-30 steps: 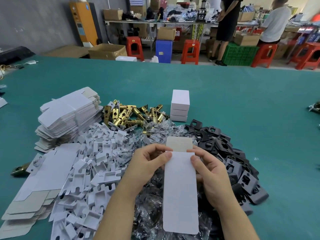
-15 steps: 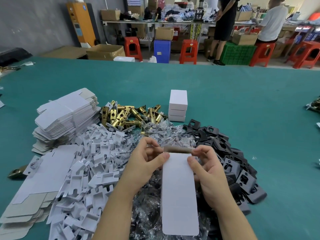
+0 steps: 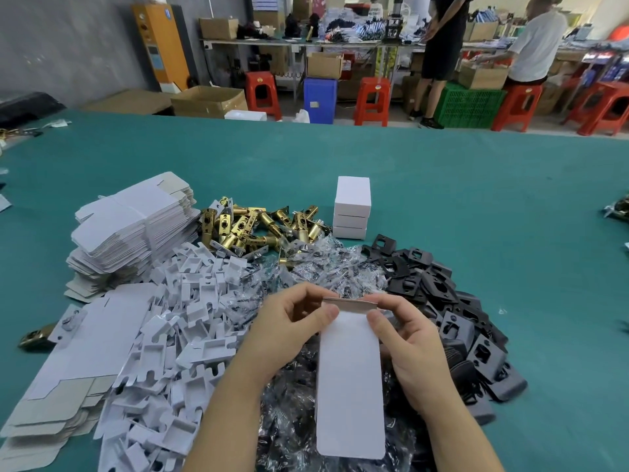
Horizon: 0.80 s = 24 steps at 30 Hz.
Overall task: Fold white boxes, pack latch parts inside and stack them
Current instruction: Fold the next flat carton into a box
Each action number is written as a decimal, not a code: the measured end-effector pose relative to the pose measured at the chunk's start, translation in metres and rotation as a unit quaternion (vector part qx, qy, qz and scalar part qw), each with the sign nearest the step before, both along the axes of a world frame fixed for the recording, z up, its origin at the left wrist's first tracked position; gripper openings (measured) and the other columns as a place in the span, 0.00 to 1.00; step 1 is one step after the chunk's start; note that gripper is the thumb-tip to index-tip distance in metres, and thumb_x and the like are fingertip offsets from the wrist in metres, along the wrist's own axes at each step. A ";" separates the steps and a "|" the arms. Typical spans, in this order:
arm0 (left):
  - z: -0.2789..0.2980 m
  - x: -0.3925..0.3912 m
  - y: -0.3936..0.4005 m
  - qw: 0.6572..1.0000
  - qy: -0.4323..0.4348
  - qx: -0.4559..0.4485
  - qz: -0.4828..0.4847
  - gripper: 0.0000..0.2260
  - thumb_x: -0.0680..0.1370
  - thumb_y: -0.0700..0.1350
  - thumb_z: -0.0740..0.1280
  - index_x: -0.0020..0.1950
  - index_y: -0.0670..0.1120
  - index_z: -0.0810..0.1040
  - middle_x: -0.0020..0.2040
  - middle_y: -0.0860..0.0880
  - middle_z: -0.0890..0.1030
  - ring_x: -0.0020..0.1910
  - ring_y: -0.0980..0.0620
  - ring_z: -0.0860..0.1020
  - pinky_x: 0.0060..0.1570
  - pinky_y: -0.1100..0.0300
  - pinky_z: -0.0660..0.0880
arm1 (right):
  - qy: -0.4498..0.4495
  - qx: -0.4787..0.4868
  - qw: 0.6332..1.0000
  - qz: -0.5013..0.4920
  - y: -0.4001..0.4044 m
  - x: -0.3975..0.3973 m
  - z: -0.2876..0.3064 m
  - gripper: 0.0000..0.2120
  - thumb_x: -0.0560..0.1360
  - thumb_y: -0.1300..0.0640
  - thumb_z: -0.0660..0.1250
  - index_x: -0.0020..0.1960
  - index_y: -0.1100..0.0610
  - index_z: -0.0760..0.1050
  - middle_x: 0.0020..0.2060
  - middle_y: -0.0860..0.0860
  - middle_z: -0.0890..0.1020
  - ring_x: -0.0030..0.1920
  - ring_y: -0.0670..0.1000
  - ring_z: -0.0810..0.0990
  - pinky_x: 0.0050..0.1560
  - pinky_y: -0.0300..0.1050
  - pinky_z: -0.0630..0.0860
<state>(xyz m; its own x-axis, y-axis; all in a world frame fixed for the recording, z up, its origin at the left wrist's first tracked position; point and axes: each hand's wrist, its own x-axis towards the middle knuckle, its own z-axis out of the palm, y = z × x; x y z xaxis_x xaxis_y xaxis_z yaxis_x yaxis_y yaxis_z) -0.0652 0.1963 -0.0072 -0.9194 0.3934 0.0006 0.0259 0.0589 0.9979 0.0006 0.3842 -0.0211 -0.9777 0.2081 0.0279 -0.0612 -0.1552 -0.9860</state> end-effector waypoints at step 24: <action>0.005 0.006 0.007 1.000 -0.012 0.005 -0.003 0.04 0.74 0.46 0.75 0.48 0.51 0.88 0.46 0.50 0.87 0.43 0.55 0.83 0.42 0.61 0.79 | -0.016 0.023 0.999 0.024 -0.006 0.000 0.001 0.08 0.79 0.60 0.69 0.51 0.48 0.83 0.44 0.53 0.87 0.40 0.47 0.84 0.36 0.38 0.78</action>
<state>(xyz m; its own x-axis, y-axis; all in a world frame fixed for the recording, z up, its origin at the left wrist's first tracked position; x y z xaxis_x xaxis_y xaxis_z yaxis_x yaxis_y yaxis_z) -0.0591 0.2029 -0.0024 -0.9170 0.3984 -0.0184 0.0016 0.0496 0.9988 0.0009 0.3780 -0.0205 -0.9872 0.1594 0.0052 -0.0233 -0.1117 -0.9935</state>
